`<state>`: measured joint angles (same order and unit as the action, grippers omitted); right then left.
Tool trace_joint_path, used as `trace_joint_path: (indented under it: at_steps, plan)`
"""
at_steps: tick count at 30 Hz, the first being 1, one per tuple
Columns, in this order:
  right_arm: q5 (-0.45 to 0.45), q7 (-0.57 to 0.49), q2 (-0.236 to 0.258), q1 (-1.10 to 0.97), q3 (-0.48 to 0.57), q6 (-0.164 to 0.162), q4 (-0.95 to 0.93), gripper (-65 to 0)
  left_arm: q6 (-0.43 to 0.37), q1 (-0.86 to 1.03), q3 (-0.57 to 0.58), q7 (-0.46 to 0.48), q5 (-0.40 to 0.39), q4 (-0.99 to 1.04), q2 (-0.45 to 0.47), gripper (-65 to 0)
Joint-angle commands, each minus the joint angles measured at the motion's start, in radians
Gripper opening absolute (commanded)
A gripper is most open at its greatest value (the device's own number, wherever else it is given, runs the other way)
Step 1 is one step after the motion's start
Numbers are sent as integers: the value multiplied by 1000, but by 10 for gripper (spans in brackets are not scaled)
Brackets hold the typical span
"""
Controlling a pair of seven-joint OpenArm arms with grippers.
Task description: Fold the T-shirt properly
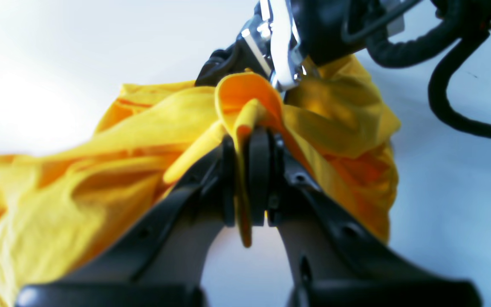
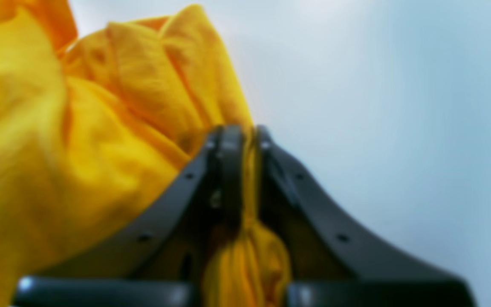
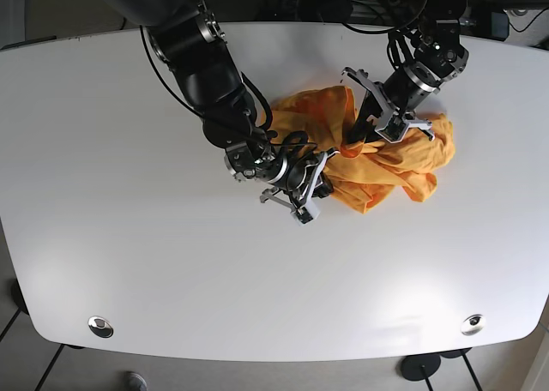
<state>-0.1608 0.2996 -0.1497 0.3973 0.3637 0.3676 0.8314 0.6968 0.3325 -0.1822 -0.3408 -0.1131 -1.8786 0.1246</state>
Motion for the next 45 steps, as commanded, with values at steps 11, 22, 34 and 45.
trace_joint_path:
  at_steps: [11, 22, 34, 45]
  plan:
    - [-7, 46, 177, 51, -217, -31, 282, -633, 1, -207, -3, -94, -23, -20, 4, -650]
    - [-3, 109, 187, -146, -202, -26, 526, -390, 1, -128, -76, -100, -21, 24, 5, -650]
    - [-10, 105, 77, -44, 120, -26, 418, -60, 1, -105, -198, -102, -84, 106, 11, -403]
    - [-3, 100, 9, -18, 119, -25, 253, -263, 1, -109, -257, -100, -89, 161, 11, -403]
